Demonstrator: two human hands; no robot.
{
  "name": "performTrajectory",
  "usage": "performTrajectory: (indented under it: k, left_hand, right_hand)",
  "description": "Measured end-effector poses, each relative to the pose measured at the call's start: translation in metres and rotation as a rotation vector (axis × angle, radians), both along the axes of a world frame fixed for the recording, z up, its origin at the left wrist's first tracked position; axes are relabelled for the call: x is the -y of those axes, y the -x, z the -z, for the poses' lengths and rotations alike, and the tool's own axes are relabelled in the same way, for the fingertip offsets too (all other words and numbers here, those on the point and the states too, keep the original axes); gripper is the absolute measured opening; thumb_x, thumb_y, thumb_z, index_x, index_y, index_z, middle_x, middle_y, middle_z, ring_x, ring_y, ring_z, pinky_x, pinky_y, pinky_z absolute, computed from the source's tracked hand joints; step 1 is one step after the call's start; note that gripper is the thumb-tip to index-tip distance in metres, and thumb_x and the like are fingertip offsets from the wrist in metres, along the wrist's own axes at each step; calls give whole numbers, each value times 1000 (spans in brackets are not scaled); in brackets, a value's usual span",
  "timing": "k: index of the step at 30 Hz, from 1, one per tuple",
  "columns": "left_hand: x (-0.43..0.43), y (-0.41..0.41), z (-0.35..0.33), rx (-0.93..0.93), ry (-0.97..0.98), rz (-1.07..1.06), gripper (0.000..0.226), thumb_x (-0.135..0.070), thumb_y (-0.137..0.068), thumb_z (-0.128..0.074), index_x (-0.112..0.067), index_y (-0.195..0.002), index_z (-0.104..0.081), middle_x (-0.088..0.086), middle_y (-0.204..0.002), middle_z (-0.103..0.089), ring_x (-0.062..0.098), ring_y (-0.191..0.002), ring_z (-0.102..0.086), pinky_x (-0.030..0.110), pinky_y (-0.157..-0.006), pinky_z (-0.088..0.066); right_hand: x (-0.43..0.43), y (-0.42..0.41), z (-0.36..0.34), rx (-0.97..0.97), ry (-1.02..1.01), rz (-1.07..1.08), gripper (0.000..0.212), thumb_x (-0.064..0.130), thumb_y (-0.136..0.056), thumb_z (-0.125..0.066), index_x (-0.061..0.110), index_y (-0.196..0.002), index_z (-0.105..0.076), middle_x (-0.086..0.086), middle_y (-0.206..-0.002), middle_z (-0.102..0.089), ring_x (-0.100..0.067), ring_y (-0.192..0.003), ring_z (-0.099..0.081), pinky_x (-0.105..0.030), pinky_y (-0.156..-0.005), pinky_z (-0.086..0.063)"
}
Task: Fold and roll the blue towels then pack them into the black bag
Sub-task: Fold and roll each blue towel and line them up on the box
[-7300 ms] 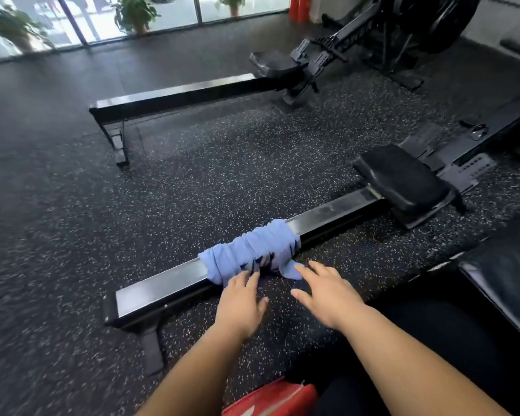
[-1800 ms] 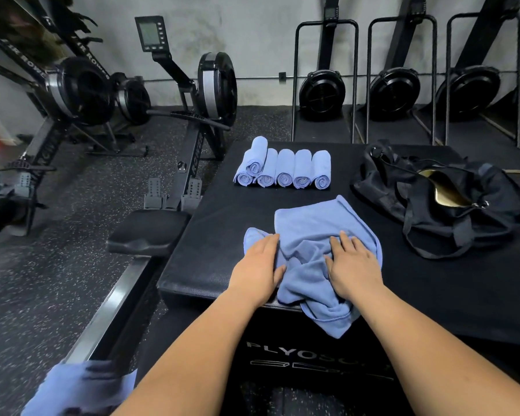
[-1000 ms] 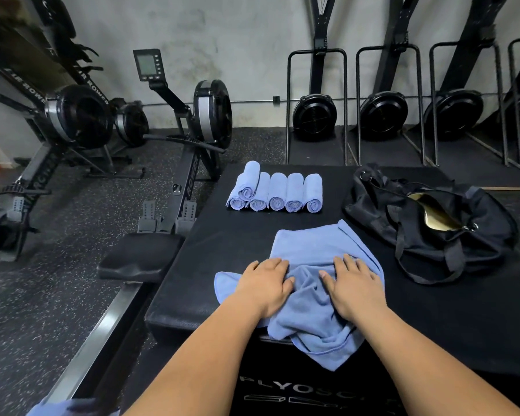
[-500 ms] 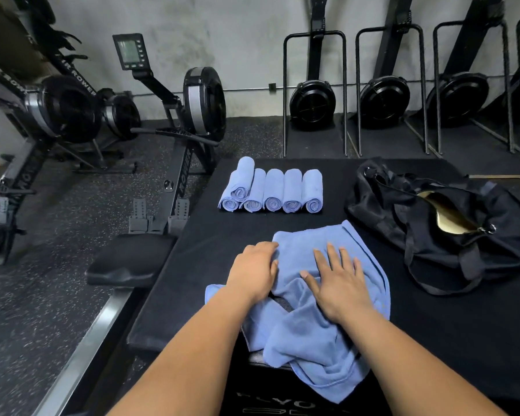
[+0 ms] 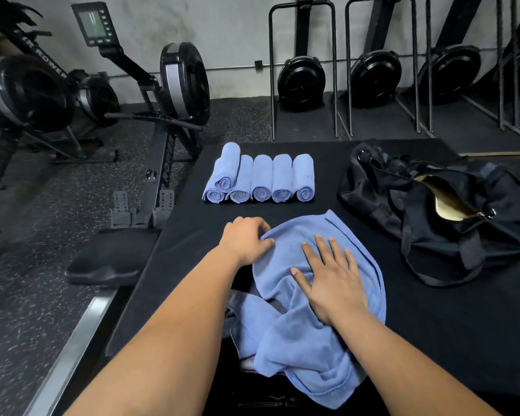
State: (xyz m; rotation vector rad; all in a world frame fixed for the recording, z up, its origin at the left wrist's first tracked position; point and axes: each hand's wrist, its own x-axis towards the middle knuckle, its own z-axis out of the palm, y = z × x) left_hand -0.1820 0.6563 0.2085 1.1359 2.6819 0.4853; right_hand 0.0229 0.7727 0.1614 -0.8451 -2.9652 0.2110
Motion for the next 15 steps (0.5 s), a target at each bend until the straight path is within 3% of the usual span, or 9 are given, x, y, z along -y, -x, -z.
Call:
performTrajectory:
  k: [3,8,12,15]
  left_hand:
    - [5,10,-4,62,2,26,38,-60,-82,-72,-27,-69,-58,-9,-74,-63,25,-88,-61,36,-74,-45]
    - [23,23,-15,314,-84,61,41,-47,-79,-90,-21,-73,-58,-9,-67,-59,12,-63,-50,31,-66,-43]
    - [28,22,-17,175,-213,-113,40,-50,-83,-85,-20,-72,-60,-9,-68,-61,13,-64,-54,31,-62,-44]
    - [25,8,-13,118,-311,-251,63,-59,-90,-73,-17,-61,-36,-5,-55,-38,18,-55,-38,32,-53,-32]
  right_hand:
    - [0,0,0,21,-1,1,84,78,-93,4,39,-166,-7,7,-176,8,-20,-161,12,-48,-130,3]
    - [0,0,0,28,-7,5,83,78,-93,6,40,-167,-3,8,-175,13,-19,-161,16,-48,-130,3]
    - [0,-1,0,21,-6,5,82,78,-94,5,41,-166,-3,9,-174,14,-18,-160,17,-48,-130,2]
    - [1,-1,0,10,-3,2,81,78,-94,4,41,-166,-4,9,-175,13,-18,-160,16,-48,-130,2]
